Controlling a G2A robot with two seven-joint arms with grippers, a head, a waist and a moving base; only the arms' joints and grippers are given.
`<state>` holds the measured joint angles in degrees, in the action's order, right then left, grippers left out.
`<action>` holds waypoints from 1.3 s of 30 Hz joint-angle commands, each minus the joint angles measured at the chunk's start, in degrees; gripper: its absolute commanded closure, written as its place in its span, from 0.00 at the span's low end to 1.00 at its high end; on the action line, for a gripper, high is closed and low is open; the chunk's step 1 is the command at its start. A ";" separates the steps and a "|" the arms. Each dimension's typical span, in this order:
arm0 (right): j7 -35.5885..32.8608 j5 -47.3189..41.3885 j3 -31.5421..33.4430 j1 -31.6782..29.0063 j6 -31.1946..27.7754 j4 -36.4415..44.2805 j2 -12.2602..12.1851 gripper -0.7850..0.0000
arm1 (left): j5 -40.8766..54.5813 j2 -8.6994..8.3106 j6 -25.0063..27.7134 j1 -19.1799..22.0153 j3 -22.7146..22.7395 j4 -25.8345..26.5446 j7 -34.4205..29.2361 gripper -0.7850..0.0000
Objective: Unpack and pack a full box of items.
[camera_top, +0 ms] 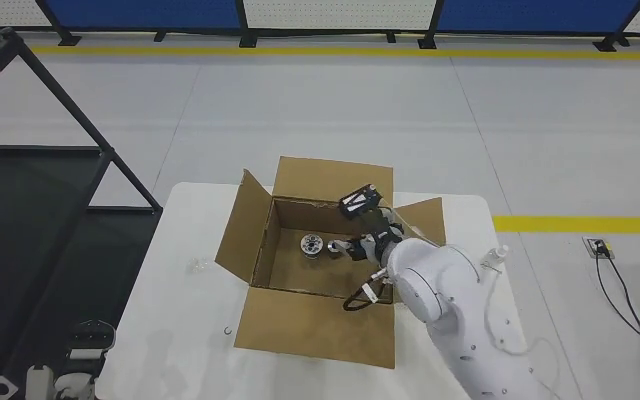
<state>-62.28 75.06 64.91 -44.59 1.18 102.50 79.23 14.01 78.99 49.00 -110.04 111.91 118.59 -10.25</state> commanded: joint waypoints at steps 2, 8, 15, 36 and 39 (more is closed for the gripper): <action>0.49 3.19 6.80 -6.96 1.73 9.76 -1.08 0.00 | 0.00 0.00 0.00 0.00 0.00 0.00 0.00 0.00; 3.14 6.54 20.53 -19.14 7.82 19.93 -2.29 0.00 | 0.00 0.00 0.00 0.00 0.00 0.00 0.00 0.00; 6.98 5.22 28.26 -25.82 14.80 17.17 -2.34 0.00 | 0.00 0.00 0.00 0.00 0.00 0.00 0.00 0.00; 18.14 -0.93 29.14 -15.80 19.54 -13.58 -2.02 0.00 | 0.00 0.00 0.00 0.00 0.00 0.00 0.00 0.00; 19.01 -1.77 28.99 -14.76 18.75 -15.53 -2.03 0.06 | 0.00 0.00 0.00 0.00 0.00 0.00 0.00 0.00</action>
<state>-43.49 73.48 93.96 -59.66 20.19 87.55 77.21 14.01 78.99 49.00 -110.04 111.91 118.59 -10.25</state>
